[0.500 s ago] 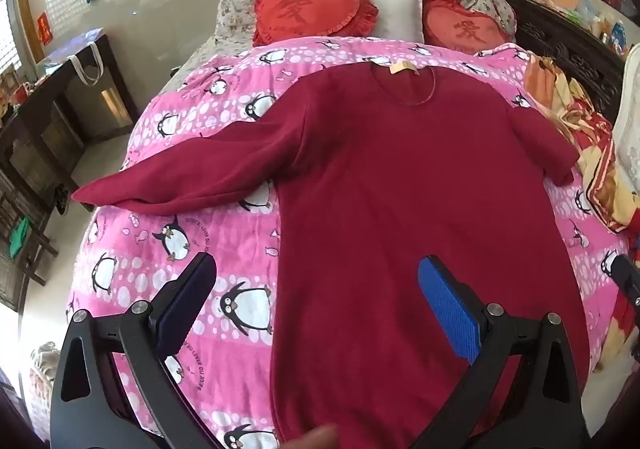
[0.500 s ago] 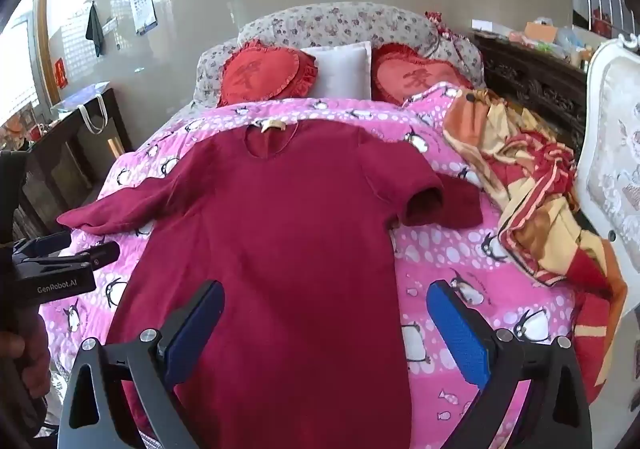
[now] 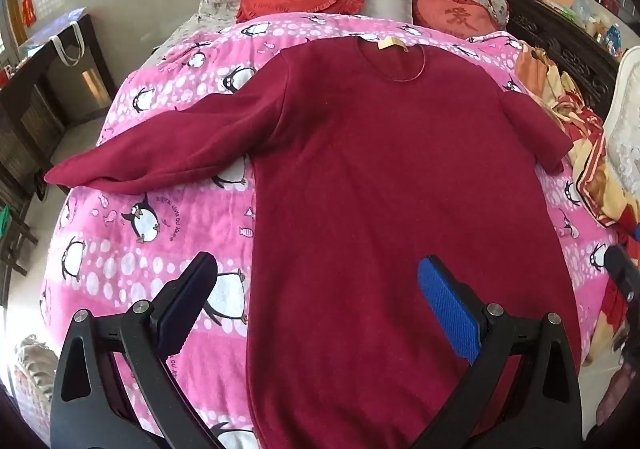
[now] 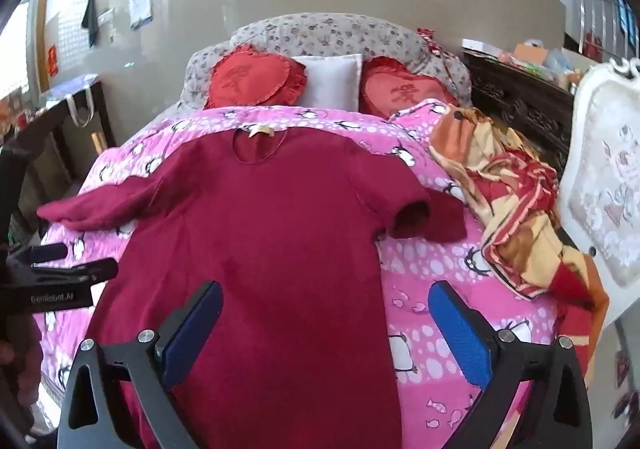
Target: Fold small clothes
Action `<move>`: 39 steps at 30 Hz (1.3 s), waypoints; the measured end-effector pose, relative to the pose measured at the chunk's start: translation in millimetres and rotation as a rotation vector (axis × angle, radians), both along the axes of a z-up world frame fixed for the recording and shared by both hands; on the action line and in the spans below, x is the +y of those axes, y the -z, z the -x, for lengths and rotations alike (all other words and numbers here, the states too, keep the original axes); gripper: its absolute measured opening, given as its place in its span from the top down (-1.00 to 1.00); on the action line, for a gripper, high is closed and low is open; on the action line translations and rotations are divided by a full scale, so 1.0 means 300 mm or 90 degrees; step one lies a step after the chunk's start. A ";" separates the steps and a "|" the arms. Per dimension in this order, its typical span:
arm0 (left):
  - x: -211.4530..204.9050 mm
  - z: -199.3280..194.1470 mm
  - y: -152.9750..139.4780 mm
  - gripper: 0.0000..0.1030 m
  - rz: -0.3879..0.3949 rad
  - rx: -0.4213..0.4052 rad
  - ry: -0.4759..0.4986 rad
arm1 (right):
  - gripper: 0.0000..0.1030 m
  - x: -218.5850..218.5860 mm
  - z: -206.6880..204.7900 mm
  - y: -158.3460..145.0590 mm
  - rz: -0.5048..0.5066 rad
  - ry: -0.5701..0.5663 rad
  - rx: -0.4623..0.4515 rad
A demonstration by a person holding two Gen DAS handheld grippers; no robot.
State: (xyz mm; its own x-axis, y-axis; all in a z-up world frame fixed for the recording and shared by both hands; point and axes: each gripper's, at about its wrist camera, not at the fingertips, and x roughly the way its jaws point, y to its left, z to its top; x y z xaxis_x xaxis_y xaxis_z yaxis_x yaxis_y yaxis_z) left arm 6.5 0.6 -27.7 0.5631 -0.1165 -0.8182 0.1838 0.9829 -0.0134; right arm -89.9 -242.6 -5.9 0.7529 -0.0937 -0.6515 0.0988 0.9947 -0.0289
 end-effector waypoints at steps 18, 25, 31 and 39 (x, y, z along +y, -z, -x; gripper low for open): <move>-0.006 0.027 0.008 -0.97 0.017 -0.058 0.038 | -0.98 -0.014 -0.075 0.088 -0.011 0.025 0.108; 0.037 0.083 0.018 -0.97 0.060 -0.089 0.027 | -0.98 0.017 -0.078 0.107 -0.005 0.020 0.106; 0.069 0.155 0.050 -0.97 0.088 -0.139 0.004 | -0.98 0.048 -0.080 0.167 -0.006 0.017 0.117; 0.057 0.145 0.067 -0.97 0.094 -0.105 0.022 | -0.98 0.058 -0.077 0.176 -0.001 0.014 0.117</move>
State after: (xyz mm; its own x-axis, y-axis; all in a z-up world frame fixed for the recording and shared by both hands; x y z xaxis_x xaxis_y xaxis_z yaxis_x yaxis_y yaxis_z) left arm -36.9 17.6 -47.9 0.6817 -0.2502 -0.6875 0.2296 0.9654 -0.1237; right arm -66.8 -225.3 -58.6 0.6187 -0.1072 -0.7783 0.1136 0.9924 -0.0464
